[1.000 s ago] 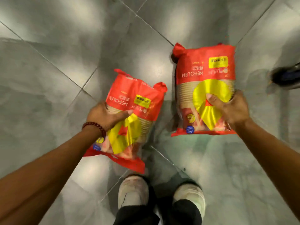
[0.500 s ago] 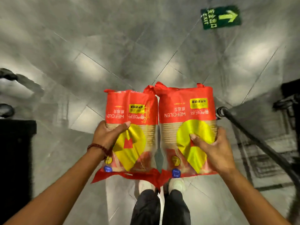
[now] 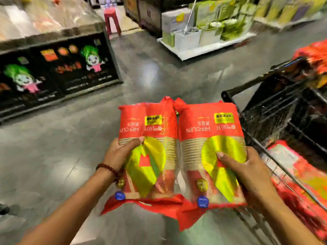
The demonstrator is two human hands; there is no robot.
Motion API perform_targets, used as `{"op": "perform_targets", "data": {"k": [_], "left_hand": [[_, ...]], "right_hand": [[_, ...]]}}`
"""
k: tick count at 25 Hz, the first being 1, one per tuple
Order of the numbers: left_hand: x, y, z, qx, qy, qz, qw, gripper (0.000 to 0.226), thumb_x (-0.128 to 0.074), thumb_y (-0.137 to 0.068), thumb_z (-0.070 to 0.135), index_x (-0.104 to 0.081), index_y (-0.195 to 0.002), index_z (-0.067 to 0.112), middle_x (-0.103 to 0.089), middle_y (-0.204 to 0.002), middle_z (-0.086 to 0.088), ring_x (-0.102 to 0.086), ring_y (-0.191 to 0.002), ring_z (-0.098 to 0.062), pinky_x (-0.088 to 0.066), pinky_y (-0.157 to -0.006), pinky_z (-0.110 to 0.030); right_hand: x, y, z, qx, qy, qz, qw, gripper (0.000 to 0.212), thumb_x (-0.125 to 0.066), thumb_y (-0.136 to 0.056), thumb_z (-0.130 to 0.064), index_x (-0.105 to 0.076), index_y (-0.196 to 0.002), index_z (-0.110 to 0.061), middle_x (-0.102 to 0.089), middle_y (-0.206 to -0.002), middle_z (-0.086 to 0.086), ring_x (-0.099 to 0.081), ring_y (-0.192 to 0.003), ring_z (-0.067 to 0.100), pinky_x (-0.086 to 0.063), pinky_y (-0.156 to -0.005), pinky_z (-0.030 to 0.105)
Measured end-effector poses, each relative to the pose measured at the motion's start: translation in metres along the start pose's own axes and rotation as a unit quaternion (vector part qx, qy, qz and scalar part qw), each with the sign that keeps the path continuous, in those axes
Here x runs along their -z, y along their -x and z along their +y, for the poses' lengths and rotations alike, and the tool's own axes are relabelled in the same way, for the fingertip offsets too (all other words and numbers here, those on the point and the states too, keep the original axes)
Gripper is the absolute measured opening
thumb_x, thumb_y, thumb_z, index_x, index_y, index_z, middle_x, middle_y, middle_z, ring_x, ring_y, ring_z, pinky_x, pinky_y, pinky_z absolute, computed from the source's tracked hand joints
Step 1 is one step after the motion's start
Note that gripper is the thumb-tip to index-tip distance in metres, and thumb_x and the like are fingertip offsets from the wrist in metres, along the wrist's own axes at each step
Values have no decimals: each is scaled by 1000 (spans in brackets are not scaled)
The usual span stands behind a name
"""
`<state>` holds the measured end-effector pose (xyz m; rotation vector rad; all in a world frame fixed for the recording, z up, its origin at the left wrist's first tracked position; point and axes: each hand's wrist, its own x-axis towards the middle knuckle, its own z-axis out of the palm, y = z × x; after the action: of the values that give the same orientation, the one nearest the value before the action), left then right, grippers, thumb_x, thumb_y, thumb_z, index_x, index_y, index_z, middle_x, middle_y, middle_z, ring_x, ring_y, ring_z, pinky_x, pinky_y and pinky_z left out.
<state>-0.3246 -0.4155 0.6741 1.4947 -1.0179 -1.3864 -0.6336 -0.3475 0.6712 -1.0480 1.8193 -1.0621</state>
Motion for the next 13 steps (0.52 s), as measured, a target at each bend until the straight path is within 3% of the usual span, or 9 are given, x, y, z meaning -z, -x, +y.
{"op": "perform_targets", "data": {"k": [3, 5, 8, 11, 13], "left_hand": [[-82, 3, 58, -49, -28, -83, 995, 64, -79, -42, 47, -72, -95, 11, -75, -91, -13, -70, -79, -26, -55, -82, -41], [-146, 10, 85, -74, -44, -150, 985, 56, -78, -41, 46, -73, -87, 14, -75, -86, -9, -69, -74, -21, -55, -79, -36], [-259, 25, 111, -86, -74, -220, 969, 46, -80, -44, 37, -71, -82, 14, -75, -71, 0, -69, -62, -14, -57, -65, -26], [-367, 29, 118, -85, -120, -267, 952, 77, -84, -33, 54, -73, -97, 13, -76, -89, -6, -72, -81, -23, -58, -81, -37], [-422, 30, 112, -82, -146, -282, 945, 82, -80, -29, 59, -72, -98, 14, -75, -95, -9, -71, -87, -26, -56, -88, -41]], "right_hand": [[88, 6, -18, 11, -24, 88, 996, 95, -79, -33, -79, -63, -105, -18, -76, -94, 2, -74, -85, 25, -59, -79, 51], [149, 11, -15, 9, -22, 139, 990, 86, -77, -41, -74, -65, -103, -15, -76, -92, 3, -73, -83, 25, -59, -75, 47], [250, 19, 6, -12, -34, 205, 978, 92, -77, -42, -80, -66, -105, -14, -76, -93, 5, -74, -83, 27, -59, -78, 51], [335, 26, 32, -31, -40, 252, 966, 77, -79, -48, -70, -71, -100, -13, -78, -89, 5, -75, -81, 25, -59, -80, 51], [368, 23, 54, -56, -34, 289, 955, 85, -78, -41, -75, -72, -98, -13, -78, -88, 5, -74, -80, 26, -59, -80, 51]]}}
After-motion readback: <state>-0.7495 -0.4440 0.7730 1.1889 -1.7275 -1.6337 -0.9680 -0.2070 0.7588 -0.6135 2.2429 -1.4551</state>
